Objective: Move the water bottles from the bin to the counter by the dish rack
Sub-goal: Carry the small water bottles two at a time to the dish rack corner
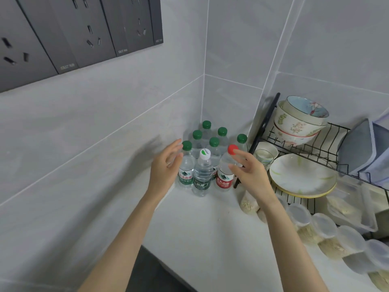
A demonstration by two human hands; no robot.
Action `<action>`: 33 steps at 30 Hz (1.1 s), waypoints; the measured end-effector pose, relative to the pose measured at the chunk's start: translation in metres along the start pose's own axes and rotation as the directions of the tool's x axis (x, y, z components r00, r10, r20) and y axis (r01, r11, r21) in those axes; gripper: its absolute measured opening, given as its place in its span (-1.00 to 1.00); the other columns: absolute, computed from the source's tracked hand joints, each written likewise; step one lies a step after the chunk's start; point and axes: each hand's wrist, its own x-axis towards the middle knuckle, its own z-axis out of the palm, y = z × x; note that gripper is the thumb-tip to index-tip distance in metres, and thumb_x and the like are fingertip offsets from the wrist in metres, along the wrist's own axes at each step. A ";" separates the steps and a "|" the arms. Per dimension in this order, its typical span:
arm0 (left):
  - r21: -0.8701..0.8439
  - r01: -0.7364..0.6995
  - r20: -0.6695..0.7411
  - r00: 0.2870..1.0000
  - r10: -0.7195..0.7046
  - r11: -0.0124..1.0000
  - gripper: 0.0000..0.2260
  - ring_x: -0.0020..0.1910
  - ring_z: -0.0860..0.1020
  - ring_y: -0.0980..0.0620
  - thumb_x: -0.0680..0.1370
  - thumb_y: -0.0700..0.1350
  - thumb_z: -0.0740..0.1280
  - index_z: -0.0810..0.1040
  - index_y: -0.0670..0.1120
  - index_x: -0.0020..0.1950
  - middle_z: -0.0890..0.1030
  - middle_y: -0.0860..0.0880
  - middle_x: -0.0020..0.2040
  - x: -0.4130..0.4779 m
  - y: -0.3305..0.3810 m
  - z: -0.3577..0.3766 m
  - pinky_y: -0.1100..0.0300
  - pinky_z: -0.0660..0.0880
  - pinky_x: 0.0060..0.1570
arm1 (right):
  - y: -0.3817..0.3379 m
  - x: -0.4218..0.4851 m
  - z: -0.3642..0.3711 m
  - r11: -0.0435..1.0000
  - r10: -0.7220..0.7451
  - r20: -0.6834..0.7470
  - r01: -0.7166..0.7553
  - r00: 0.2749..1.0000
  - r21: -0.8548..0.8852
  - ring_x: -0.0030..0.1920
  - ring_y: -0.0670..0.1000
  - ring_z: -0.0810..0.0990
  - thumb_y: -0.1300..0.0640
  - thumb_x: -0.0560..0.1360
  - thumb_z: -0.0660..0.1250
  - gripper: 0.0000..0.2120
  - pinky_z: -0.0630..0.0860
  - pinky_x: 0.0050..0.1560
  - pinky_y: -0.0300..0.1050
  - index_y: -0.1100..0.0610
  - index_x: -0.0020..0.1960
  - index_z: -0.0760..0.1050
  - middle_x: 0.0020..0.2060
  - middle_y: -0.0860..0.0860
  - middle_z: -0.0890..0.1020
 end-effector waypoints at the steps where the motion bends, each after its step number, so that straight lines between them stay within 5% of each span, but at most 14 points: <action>1: -0.032 0.008 0.000 1.000 -0.008 0.999 -0.65 0.22 0.50 0.33 0.60 -0.21 0.27 0.45 -0.07 0.39 0.57 0.09 0.25 -0.008 0.006 0.001 0.49 0.38 0.14 | -0.002 -0.008 -0.003 0.997 0.012 0.001 -0.012 1.000 0.071 -0.03 -0.33 0.60 0.25 0.53 0.35 -0.65 0.56 0.09 -0.28 0.06 0.29 0.47 0.13 -0.10 0.60; 3: -0.093 0.063 0.011 0.998 -0.062 0.994 -0.67 0.20 0.52 0.33 0.60 -0.18 0.28 0.47 -0.01 0.37 0.60 0.14 0.20 -0.023 0.013 0.003 0.33 0.43 0.19 | -0.004 -0.024 -0.008 0.975 0.063 0.022 -0.066 0.998 0.212 -0.07 -0.32 0.61 0.28 0.54 0.33 -0.69 0.54 -0.05 -0.39 0.05 0.24 0.49 0.04 -0.09 0.64; 7: -0.207 0.240 0.039 0.971 -0.237 0.948 -0.69 0.16 0.58 0.18 0.58 -0.13 0.32 0.50 0.14 0.29 0.65 0.14 0.14 -0.054 0.025 0.015 0.14 0.51 0.17 | 0.006 -0.049 -0.018 0.828 0.230 0.167 -0.283 0.959 0.484 0.07 0.00 0.65 0.21 0.53 0.36 -0.65 0.58 0.15 -0.04 0.02 0.29 0.50 0.06 0.01 0.68; 10: -0.252 0.316 0.053 0.948 -0.313 0.915 -0.69 0.18 0.58 0.10 0.56 -0.12 0.34 0.51 0.14 0.27 0.64 0.08 0.16 -0.076 0.031 0.022 0.07 0.52 0.18 | 0.013 -0.063 -0.017 0.679 0.287 0.258 -0.386 0.922 0.624 0.06 0.06 0.62 0.22 0.54 0.32 -0.67 0.57 0.19 0.04 0.06 0.30 0.52 0.07 0.07 0.64; 19: -0.117 0.395 0.225 0.904 -0.363 0.911 -0.71 0.08 0.62 0.11 0.57 -0.13 0.33 0.53 0.09 0.28 0.67 0.14 0.08 -0.125 0.032 0.024 0.02 0.51 0.22 | 0.024 -0.130 -0.009 0.861 0.361 -0.044 -0.315 0.932 0.400 -0.06 0.02 0.60 0.25 0.54 0.32 -0.77 0.55 0.15 -0.01 0.06 0.17 0.55 -0.01 0.07 0.62; 26: -0.112 0.458 0.388 0.837 -0.385 0.882 -0.72 0.09 0.62 0.11 0.58 -0.15 0.29 0.54 0.11 0.24 0.67 0.14 0.07 -0.182 0.034 0.011 0.13 0.51 0.17 | 0.029 -0.223 -0.012 0.888 0.395 -0.163 -0.330 0.904 0.321 -0.04 0.01 0.63 0.20 0.54 0.34 -0.77 0.58 0.14 -0.01 0.01 0.17 0.56 0.01 0.05 0.67; 33: 0.044 0.437 0.639 0.679 -0.361 0.899 -0.71 0.18 0.57 0.11 0.58 -0.16 0.28 0.51 0.14 0.24 0.64 0.16 0.11 -0.234 0.043 0.030 0.18 0.45 0.17 | 0.027 -0.319 -0.035 0.913 0.395 -0.380 -0.310 0.837 0.265 0.04 0.09 0.63 0.14 0.54 0.35 -0.79 0.57 0.16 0.02 -0.04 0.15 0.56 -0.01 0.00 0.68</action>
